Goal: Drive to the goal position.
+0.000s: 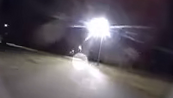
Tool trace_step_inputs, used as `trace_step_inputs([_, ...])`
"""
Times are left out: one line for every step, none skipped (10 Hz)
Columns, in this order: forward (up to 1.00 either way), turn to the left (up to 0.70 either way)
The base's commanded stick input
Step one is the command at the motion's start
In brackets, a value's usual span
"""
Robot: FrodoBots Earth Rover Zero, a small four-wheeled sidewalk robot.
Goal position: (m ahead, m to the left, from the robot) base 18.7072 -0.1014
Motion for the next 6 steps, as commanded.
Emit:
trace_step_inputs([0.85, 0.03])
trace_step_inputs([0.85, 0.08])
trace_step_inputs([0.85, 0.13])
trace_step_inputs([0.85, 0.12])
trace_step_inputs([0.85, 0.06])
trace_step_inputs([0.85, 0.05])
